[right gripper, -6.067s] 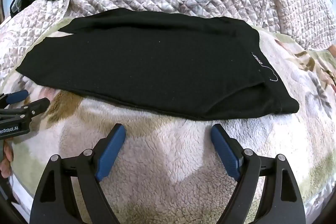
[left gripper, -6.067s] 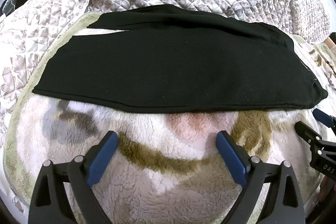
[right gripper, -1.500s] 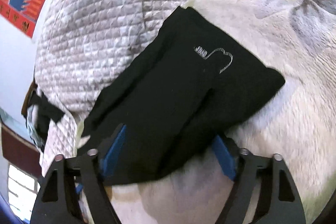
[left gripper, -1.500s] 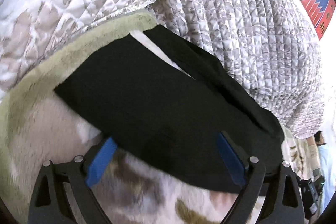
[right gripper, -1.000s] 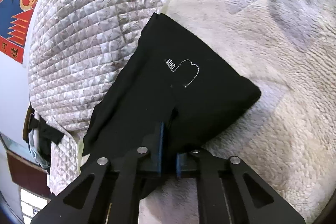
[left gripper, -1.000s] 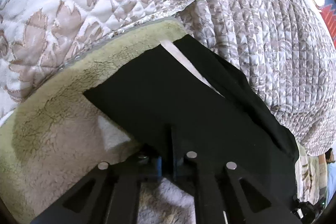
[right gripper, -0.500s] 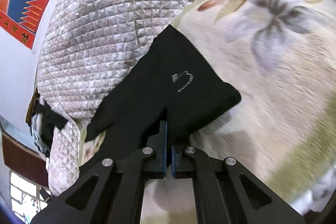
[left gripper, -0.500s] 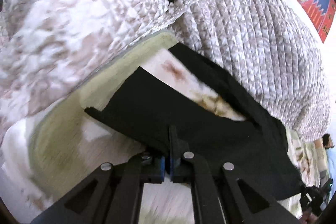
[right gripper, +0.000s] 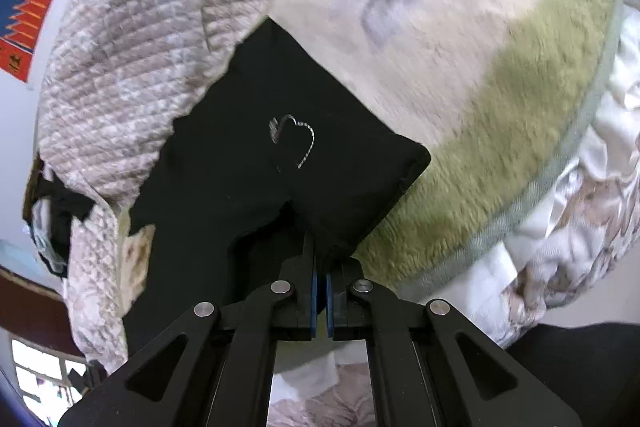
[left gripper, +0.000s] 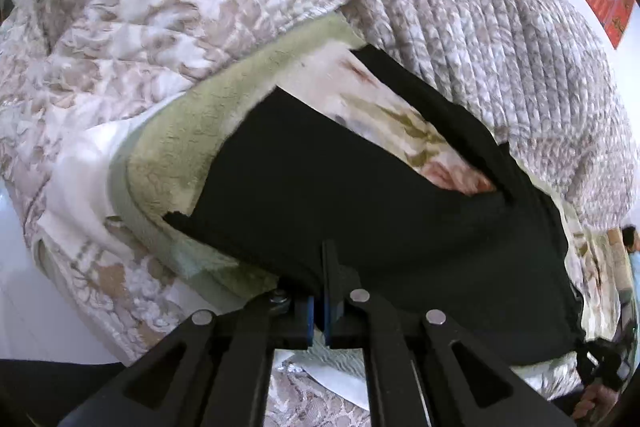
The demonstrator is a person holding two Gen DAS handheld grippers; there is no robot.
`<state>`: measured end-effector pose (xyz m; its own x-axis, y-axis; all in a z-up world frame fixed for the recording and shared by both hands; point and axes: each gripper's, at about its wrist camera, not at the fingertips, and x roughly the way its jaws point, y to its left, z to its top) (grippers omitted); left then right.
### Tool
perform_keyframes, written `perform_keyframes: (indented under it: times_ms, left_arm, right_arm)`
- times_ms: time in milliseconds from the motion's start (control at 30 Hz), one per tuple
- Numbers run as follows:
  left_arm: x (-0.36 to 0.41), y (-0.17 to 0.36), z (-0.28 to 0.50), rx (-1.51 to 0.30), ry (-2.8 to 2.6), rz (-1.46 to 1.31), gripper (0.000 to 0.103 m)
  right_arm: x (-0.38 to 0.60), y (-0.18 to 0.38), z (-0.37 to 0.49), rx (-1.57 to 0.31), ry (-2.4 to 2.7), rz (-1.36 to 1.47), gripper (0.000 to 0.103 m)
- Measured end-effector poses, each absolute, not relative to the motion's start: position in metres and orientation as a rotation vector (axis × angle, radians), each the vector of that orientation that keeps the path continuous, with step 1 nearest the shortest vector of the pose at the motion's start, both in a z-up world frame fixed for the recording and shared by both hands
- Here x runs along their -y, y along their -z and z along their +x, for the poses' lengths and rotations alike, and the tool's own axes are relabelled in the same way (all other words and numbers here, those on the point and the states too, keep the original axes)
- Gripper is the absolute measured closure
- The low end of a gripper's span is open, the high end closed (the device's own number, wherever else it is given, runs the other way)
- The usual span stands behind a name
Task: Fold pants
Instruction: 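Lift the pants with both grippers and fold them over onto themselves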
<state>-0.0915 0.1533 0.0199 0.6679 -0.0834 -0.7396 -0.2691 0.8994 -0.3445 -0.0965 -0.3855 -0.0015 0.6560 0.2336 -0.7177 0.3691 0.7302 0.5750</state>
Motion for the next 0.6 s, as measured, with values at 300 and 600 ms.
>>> perform_keyframes:
  times_ms: [300, 600]
  left_arm:
    - [-0.175, -0.039, -0.097, -0.764, -0.208, -0.475, 0.045]
    - [-0.176, -0.031, -0.015, -0.852, -0.228, -0.228, 0.037]
  right_arm:
    - [0.387, -0.01, -0.108, -0.8, 0.081, 0.825, 0.043]
    - [0.395, -0.002, -0.092, -0.804, 0.148, 0.805, 0.084]
